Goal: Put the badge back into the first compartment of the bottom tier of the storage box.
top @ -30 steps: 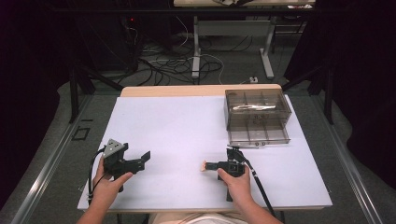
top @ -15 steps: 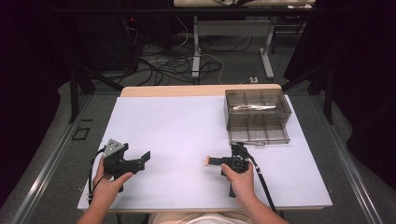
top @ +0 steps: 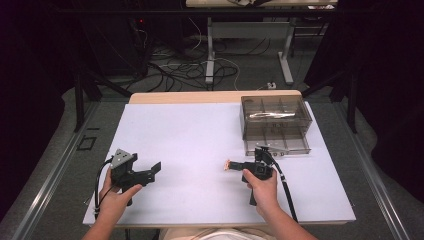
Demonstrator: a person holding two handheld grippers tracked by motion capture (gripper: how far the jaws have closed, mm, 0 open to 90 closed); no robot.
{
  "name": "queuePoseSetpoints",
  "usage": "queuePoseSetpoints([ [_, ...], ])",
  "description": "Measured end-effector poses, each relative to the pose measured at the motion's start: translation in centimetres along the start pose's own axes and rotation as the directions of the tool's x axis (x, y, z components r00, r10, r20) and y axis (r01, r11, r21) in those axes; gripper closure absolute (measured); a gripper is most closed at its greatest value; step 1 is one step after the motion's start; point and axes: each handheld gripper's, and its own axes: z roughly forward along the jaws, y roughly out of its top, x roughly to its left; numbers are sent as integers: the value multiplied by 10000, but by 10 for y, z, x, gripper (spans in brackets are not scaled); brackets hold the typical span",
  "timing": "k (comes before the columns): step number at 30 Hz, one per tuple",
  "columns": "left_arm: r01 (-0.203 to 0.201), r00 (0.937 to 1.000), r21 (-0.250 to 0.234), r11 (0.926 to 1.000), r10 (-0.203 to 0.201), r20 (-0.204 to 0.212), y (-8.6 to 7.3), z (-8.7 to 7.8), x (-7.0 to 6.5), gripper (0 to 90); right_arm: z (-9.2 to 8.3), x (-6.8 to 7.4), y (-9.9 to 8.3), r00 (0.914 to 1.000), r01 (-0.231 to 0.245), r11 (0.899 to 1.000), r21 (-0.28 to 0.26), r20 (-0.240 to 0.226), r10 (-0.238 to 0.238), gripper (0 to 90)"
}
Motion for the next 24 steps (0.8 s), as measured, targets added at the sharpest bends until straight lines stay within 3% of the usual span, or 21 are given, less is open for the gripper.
queuePoseSetpoints([
  [3, 6, 10000, -1, 10000, -6, -7, 0, 0, 0, 21, -2, -1, 3, 10000, 40, 9996, -296, -47, -42, 885],
  [24, 98, 10000, 24, 9999, -98, -11, 0, 0, 1, 21, -20, -5, 30, 9999, 6, 9942, -1077, -117, -19, 886],
])
